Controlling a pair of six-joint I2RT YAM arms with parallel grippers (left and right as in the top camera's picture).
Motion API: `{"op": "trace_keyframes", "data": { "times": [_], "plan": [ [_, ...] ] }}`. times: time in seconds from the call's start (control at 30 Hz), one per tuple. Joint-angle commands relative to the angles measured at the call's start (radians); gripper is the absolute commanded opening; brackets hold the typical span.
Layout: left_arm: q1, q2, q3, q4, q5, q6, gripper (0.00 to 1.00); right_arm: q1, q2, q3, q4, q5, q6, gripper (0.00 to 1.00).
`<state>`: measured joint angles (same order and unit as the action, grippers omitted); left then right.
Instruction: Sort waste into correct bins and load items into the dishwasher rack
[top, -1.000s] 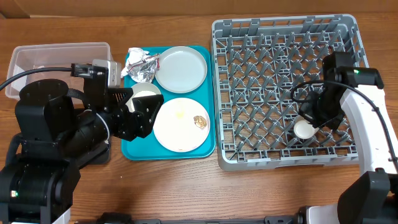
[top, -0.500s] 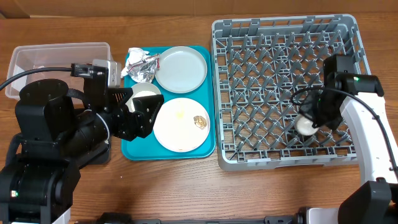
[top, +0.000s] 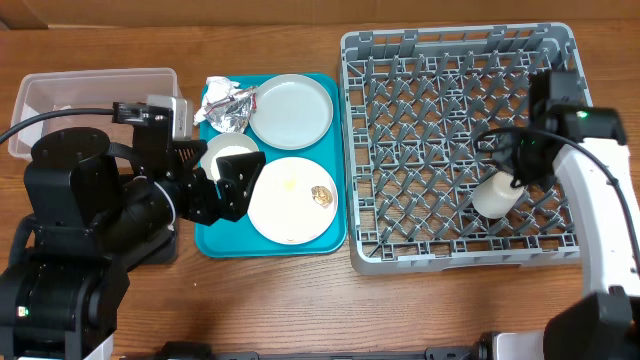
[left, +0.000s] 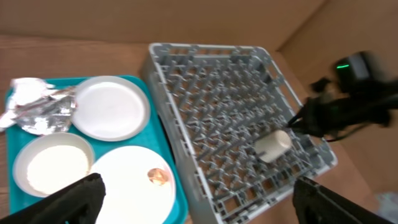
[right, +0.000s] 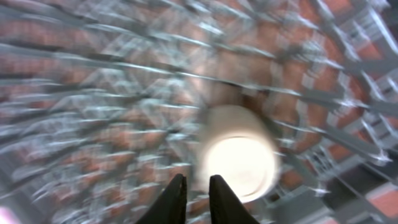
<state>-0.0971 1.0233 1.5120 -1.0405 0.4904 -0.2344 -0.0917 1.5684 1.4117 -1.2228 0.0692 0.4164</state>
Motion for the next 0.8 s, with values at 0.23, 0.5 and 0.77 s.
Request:
{"op": "trace_keyframes", "data": {
  "times": [0.23, 0.5, 0.77],
  "plan": [
    [0.006, 0.023, 0.028, -0.034, -0.415, 0.021, 1.00, 0.122, -0.267, 0.163, 0.072, -0.471, -0.164, 0.72],
    [0.006, 0.142, 0.028, -0.167, -0.445, 0.032, 1.00, 0.376, -0.222, 0.161, 0.140, -0.467, -0.182, 1.00],
    [0.005, 0.217, 0.028, -0.212, -0.319, 0.094, 1.00, 0.410, -0.216, 0.161, 0.171, -0.434, -0.177, 1.00]
  ]
}}
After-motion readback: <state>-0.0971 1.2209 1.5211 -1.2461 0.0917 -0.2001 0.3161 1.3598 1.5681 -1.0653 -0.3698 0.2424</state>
